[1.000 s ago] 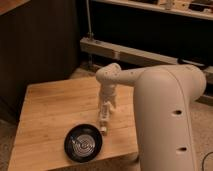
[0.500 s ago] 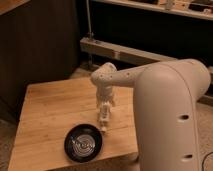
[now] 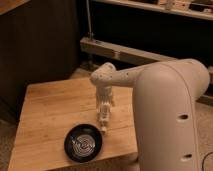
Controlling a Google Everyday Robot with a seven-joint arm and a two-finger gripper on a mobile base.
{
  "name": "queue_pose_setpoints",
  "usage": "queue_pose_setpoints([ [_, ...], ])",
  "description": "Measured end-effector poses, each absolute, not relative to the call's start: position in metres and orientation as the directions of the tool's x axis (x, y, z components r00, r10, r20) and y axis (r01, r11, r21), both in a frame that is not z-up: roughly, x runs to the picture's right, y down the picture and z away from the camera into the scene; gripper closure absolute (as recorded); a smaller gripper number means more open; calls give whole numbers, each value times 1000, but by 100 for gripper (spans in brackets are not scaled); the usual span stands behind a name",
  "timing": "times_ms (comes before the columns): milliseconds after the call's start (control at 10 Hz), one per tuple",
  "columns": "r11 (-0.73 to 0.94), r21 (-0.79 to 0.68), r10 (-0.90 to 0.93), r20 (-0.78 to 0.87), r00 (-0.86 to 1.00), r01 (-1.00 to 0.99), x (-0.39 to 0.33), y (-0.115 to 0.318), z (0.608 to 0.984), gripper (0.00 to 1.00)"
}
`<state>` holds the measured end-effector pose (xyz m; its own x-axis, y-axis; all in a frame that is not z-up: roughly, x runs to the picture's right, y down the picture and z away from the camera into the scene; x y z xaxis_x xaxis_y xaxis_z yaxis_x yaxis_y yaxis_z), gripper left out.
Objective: Place the bottle in the ceramic bowl
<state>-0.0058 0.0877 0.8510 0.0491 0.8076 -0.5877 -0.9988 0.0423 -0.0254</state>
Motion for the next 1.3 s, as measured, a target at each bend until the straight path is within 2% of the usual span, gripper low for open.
queue_pose_setpoints([
  [300, 42, -22, 807, -589, 47, -999, -5, 89, 851, 35],
  [800, -38, -103, 810, -586, 30, -994, -2, 105, 869, 35],
  [1300, -22, -53, 794, -608, 14, -998, -13, 126, 891, 35],
])
